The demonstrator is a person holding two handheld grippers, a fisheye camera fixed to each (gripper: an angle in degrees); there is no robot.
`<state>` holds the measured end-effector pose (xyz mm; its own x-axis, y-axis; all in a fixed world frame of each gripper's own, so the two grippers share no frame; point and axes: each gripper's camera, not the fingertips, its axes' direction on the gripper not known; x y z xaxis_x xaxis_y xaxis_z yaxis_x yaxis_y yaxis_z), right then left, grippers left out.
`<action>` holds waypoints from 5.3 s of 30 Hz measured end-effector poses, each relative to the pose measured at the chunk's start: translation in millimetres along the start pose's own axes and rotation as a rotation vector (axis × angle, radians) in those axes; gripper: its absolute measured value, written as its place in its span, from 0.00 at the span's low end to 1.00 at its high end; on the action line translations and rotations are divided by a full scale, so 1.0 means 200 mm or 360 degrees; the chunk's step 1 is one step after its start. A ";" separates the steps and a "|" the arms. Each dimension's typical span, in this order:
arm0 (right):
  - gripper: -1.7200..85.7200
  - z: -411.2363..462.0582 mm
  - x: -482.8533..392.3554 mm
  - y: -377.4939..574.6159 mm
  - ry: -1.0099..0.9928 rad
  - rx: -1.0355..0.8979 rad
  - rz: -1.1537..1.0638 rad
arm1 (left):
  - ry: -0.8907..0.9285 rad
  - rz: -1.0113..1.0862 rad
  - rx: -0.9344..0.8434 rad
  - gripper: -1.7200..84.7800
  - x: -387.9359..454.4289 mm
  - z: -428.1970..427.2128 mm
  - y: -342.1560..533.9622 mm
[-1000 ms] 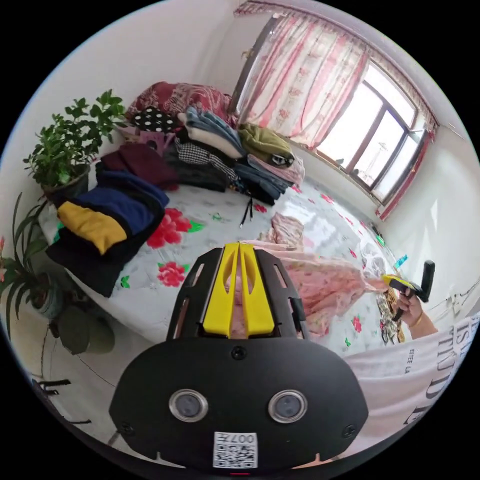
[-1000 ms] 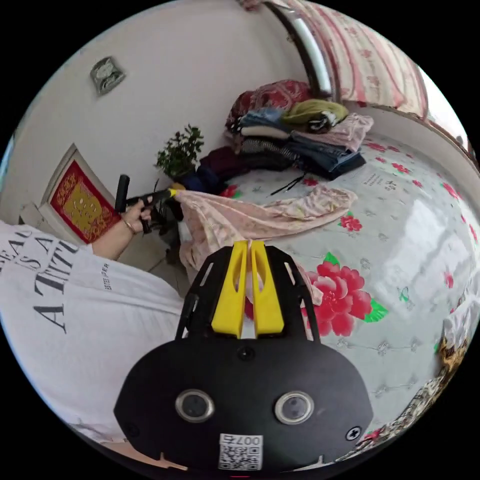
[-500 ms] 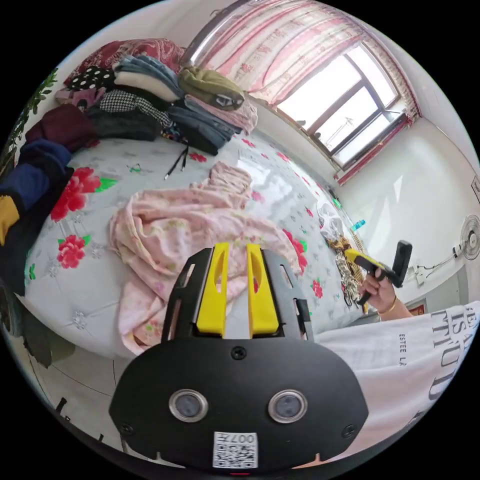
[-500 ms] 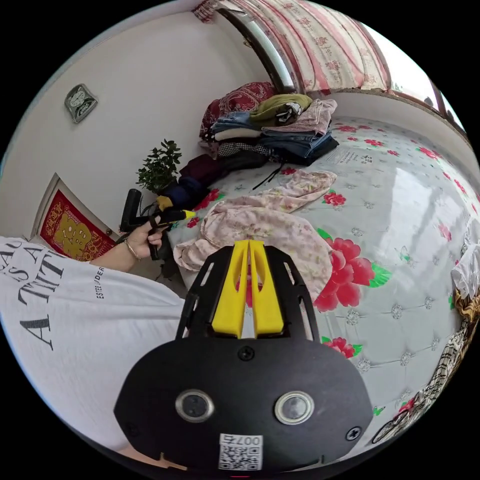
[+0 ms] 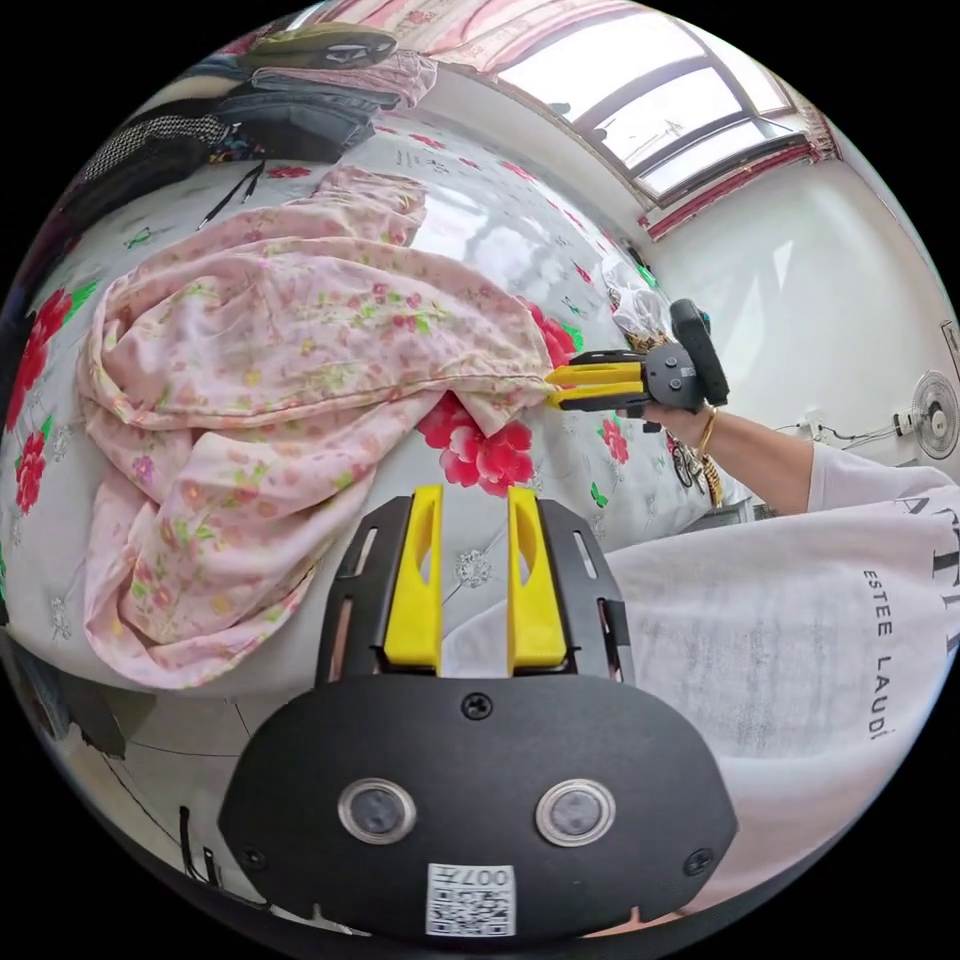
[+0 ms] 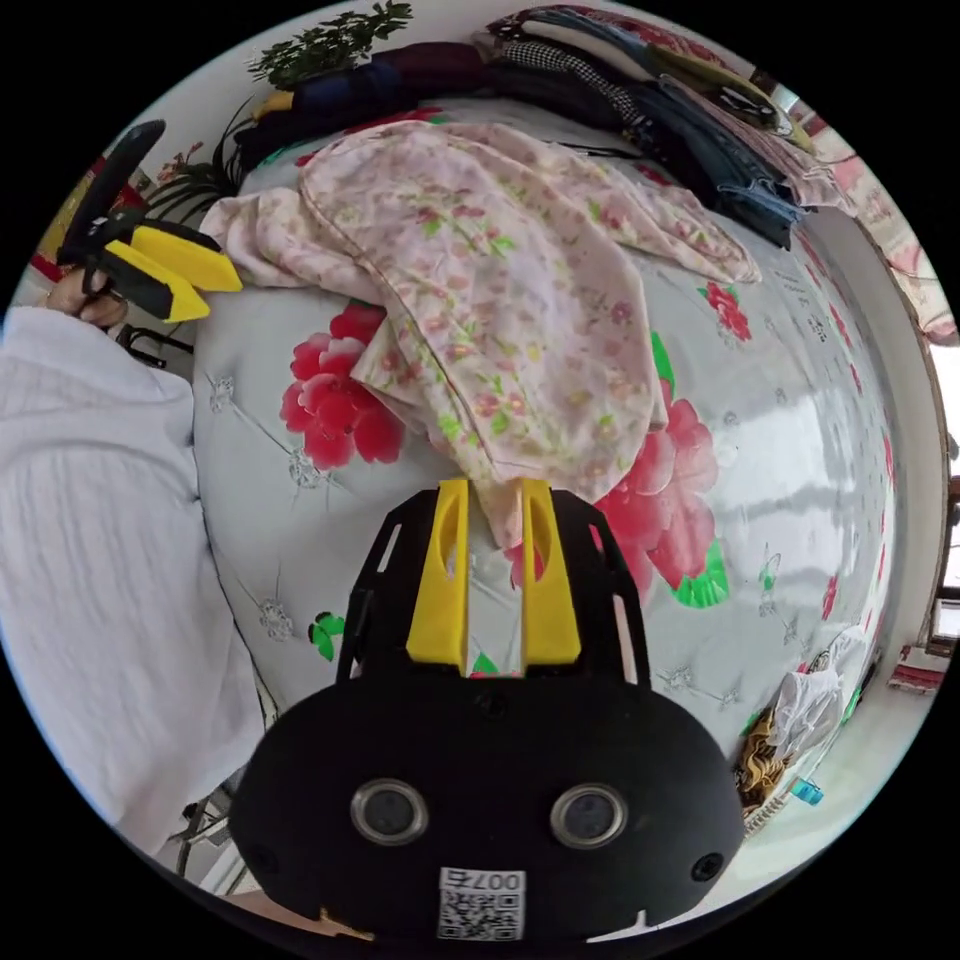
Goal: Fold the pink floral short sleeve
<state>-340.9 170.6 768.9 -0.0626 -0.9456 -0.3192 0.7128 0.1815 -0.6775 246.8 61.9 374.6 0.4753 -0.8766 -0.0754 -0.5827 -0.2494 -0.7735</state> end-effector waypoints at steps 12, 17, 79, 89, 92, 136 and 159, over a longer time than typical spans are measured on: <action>0.02 -0.34 0.58 0.03 -0.0902 0.0594 0.0320 | -0.0048 0.0233 -0.0267 0.20 0.11 0.39 -0.38; 0.02 -0.42 0.79 0.12 -0.1188 0.0935 0.0448 | -0.0166 0.0193 -0.0236 0.17 0.14 0.46 -0.53; 0.02 -3.36 0.83 0.70 0.0120 0.2282 -0.0219 | -0.1141 0.0168 0.1800 0.01 1.83 -2.17 0.70; 0.02 -3.47 0.79 2.10 0.0189 0.2543 -0.0343 | -0.1146 0.0562 0.1773 0.01 2.76 -1.61 1.02; 0.02 -3.19 0.82 2.38 0.0140 0.2370 -0.0320 | -0.1190 0.0510 0.1610 0.01 2.81 -1.22 1.03; 0.02 0.99 0.19 1.10 0.0015 -0.0487 0.0657 | 0.0472 -0.0994 0.0369 0.26 -0.51 1.50 1.32; 0.02 1.60 0.13 1.13 0.0005 -0.0512 0.0623 | 0.1109 -0.0664 0.0335 0.01 -0.89 1.55 1.30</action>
<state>41.9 101.7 819.2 0.1639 -0.7893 -0.5918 0.4317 0.5968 -0.6764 214.3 280.6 -7.8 0.0680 -0.8004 0.5956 -0.2813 -0.5882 -0.7583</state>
